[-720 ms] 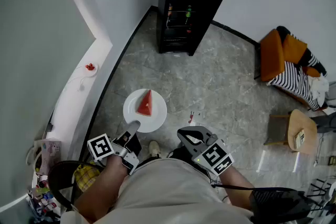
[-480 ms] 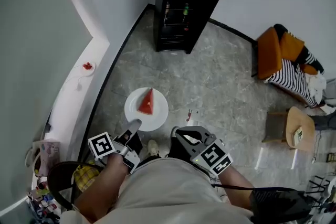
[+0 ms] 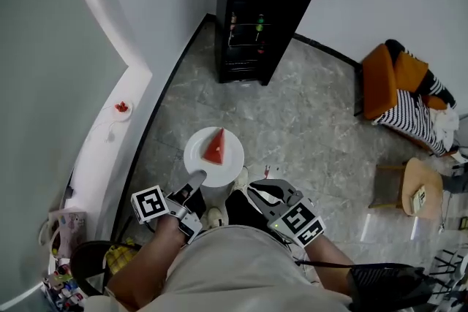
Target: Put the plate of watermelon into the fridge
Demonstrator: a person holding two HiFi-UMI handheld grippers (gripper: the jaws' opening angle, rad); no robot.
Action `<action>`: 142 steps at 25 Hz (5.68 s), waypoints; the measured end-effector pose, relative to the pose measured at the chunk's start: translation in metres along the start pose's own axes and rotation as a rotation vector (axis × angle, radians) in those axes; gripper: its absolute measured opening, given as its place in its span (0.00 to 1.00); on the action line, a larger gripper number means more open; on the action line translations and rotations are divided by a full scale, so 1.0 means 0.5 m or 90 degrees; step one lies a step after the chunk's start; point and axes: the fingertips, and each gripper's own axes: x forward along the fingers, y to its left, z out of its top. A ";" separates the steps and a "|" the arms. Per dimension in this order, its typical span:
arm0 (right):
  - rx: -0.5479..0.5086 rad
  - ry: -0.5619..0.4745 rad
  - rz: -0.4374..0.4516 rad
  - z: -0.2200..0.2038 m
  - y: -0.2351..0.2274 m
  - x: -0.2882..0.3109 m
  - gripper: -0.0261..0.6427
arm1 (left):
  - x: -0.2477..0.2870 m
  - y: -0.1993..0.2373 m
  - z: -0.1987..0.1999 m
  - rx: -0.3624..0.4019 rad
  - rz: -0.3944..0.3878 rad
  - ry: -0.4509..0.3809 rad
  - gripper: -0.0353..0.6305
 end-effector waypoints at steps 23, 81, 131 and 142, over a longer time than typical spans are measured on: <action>0.045 -0.020 -0.048 0.095 -0.556 0.044 0.19 | 0.535 -0.078 0.235 0.031 -0.001 0.052 0.09; 0.114 0.113 0.010 0.060 -1.408 0.413 0.08 | 1.558 0.296 0.844 0.066 0.098 -0.065 0.09; 0.143 0.108 0.030 0.068 -1.385 0.382 0.08 | 1.527 0.302 0.858 0.449 0.478 0.059 0.34; 0.130 0.109 0.027 0.082 -1.325 0.355 0.09 | 1.412 0.244 0.747 0.520 0.467 0.128 0.34</action>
